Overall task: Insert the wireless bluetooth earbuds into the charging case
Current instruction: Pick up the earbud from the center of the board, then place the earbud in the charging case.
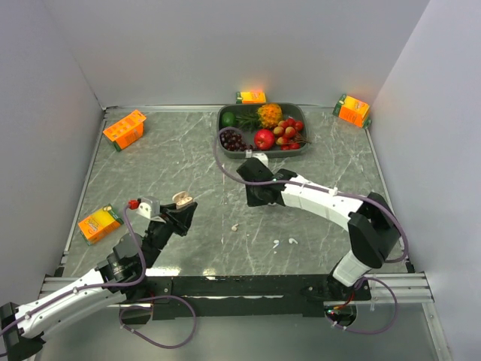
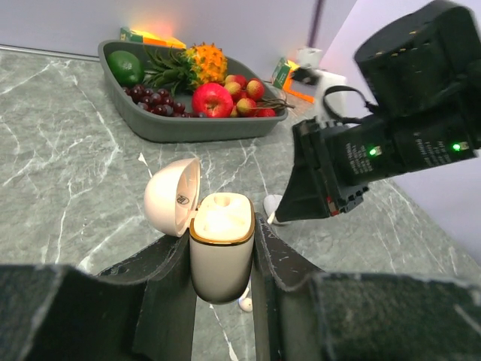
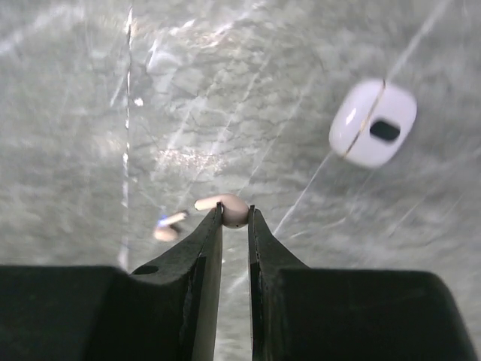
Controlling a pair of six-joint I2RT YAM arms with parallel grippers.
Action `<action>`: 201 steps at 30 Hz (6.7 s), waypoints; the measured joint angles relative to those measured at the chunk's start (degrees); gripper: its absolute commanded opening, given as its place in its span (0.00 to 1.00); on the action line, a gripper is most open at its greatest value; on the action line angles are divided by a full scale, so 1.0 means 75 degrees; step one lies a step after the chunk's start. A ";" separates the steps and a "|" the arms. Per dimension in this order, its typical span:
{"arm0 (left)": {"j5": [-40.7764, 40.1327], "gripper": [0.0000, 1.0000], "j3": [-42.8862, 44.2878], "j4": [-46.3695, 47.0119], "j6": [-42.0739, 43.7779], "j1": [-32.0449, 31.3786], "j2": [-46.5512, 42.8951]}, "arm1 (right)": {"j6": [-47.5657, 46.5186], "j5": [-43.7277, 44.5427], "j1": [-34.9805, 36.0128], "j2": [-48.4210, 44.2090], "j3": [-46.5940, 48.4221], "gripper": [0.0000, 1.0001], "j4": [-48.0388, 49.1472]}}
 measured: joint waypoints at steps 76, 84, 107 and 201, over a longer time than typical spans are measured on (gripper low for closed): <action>0.0236 0.01 -0.0099 -0.0041 -0.0003 -0.0050 -0.0353 | 0.6618 -0.2238 -0.1577 -0.0248 -0.2226 0.52 0.0262; 0.0216 0.01 -0.0099 -0.0041 0.0000 -0.0050 -0.0353 | 0.6496 -0.2483 -0.1684 0.0085 -0.2130 0.49 0.0335; 0.0169 0.01 -0.0102 -0.0041 -0.0003 -0.0052 -0.0350 | 0.6382 -0.2649 -0.1810 0.0286 -0.2031 0.23 0.0516; 0.4377 0.01 -0.0554 0.5642 0.1026 -0.0085 0.3343 | -0.4503 0.2465 0.4779 -0.3497 -0.1241 0.00 0.4468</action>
